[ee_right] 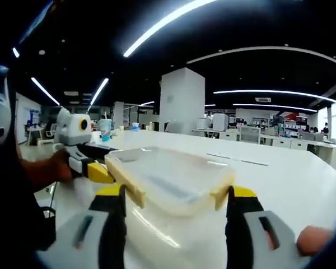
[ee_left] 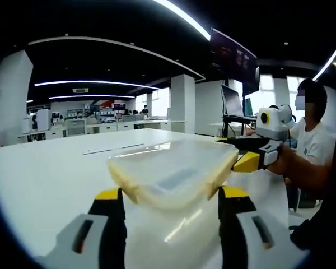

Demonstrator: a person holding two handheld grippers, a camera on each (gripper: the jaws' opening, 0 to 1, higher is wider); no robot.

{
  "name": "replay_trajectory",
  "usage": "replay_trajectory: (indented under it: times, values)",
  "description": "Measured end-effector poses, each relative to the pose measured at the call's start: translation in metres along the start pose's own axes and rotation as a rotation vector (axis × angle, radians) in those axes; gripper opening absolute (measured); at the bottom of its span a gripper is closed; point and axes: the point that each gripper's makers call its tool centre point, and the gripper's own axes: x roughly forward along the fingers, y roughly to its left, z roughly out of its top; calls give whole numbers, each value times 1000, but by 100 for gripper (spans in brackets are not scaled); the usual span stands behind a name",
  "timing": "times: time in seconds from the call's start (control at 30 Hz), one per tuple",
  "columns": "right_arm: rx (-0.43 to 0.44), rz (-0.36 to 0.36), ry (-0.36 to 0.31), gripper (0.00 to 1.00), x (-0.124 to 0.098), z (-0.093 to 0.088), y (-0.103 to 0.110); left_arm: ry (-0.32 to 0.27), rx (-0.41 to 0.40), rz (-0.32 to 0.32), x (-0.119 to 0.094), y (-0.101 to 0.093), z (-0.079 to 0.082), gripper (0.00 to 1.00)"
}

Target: Snap each plastic latch of the storage box into its locked position after aligning the lid with the box until every specified latch is closed and the lid sits flush.

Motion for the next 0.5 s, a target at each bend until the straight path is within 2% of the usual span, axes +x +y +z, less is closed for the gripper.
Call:
replay_trajectory:
  times: [0.07,0.17,0.33,0.37,0.4,0.43,0.5]
  values:
    - [1,1,0,67,0,0,0,0,2,0,0,0,0,61]
    - [3,2,0,67,2,0,0,16,54,18,1,0,-2,60]
    - [8,3,-9,68,5,-1,-2,9,36,6,0,0,0,60]
    - [32,5,52,66,6,-13,-1,9,38,7,0,0,0,60]
    - [51,100,132,59,10,-33,18,20,37,10,-1,0,-2,60]
    - [17,17,59,60,22,-34,0,9,39,5,-3,-1,1,60]
    - [38,3,118,59,7,-33,16,0,40,-3,-4,-3,4,60]
